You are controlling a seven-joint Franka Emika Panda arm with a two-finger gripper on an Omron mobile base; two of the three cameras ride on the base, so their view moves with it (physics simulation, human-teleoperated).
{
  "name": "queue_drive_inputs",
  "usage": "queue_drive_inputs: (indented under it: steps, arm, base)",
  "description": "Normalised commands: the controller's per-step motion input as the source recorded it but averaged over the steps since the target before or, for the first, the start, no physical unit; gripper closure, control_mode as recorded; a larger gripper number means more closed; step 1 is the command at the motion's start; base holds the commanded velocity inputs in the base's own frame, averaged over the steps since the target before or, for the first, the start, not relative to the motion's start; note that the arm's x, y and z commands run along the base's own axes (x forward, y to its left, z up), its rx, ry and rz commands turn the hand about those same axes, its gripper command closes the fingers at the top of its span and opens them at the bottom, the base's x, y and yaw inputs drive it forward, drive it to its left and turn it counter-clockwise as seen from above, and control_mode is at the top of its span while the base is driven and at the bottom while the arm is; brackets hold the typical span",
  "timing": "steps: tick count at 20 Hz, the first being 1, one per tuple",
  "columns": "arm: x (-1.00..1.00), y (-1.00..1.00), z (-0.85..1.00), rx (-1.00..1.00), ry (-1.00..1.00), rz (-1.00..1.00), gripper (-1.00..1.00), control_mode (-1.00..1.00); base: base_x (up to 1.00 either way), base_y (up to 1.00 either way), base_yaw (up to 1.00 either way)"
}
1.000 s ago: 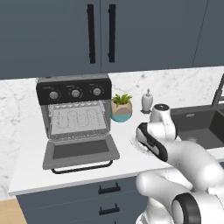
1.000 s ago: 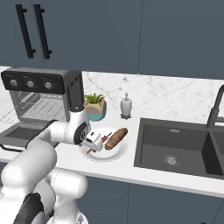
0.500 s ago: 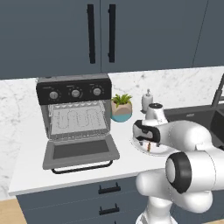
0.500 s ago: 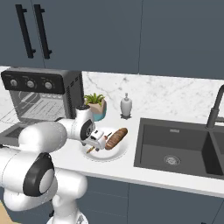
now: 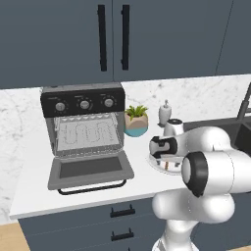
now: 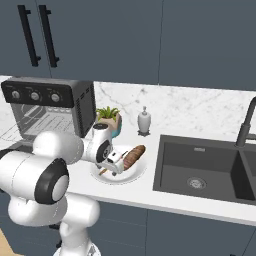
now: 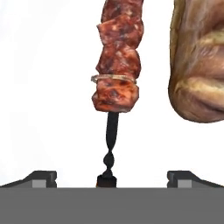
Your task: Pick up the kebab skewer and baguette bread, and place them inside the toaster oven. Close the toaster oven door and start by setting the timer.
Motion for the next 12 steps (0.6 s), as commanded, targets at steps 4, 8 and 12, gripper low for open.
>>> queue_drive_inputs:
  steps: [4,8,12]
  arm:
    - [0.0,0.0,-0.15,0.04,0.0,-0.04,-1.0,-1.0]
    - [0.0,0.0,-0.13,0.04,0.0,-0.06,1.0,-1.0]
    - [0.0,0.0,-0.18,0.04,0.0,-0.08,1.0,-1.0]
  base:
    - [0.0,0.0,0.0]
    - [0.0,0.0,0.0]
    - [0.0,0.0,0.0]
